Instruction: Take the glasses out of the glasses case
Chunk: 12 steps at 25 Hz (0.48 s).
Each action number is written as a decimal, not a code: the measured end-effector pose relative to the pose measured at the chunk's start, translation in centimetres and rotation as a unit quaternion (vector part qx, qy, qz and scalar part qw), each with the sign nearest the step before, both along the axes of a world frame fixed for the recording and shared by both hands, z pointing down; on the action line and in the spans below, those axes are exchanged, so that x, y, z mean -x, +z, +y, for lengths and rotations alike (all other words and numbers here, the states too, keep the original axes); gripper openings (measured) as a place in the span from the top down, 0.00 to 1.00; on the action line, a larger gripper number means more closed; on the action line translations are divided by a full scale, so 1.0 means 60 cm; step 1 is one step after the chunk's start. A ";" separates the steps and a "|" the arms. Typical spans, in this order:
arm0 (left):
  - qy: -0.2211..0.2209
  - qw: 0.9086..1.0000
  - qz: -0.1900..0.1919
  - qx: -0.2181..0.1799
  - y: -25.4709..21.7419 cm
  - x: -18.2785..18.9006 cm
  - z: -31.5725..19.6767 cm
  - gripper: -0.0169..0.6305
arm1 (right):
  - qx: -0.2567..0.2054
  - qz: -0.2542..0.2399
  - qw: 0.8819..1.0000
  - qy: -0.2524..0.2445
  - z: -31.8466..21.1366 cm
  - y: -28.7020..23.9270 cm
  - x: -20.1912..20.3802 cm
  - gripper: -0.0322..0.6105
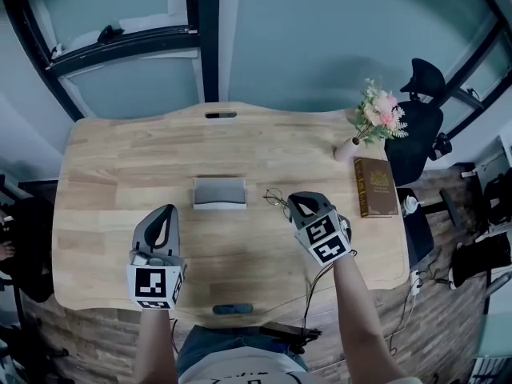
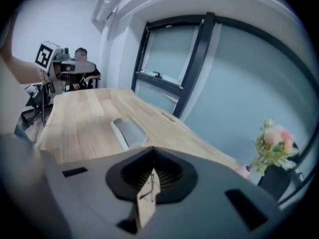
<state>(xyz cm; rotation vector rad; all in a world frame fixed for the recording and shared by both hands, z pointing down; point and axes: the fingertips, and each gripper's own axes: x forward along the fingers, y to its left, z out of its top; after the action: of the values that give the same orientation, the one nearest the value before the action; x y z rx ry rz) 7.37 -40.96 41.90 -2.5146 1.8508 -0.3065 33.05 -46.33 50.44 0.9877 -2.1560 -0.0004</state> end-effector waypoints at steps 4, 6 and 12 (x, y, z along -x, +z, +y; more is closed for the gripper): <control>-0.011 1.000 -0.004 -0.019 -0.027 -0.008 0.042 0.95 | -0.058 -0.048 0.997 0.009 0.042 -0.064 0.025 0.93; -0.014 0.999 -0.005 -0.028 -0.040 -0.016 0.059 0.95 | -0.084 -0.075 0.993 0.018 0.063 -0.094 0.036 0.93; -0.007 0.998 -0.007 -0.063 -0.091 -0.032 0.083 0.95 | -0.137 -0.154 0.977 0.058 0.121 -0.178 0.048 0.94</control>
<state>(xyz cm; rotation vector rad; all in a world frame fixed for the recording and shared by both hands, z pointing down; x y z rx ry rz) 9.31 -35.96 36.42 -2.4124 1.8223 -0.1998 30.16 -39.04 39.76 1.3451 -2.4205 -0.0961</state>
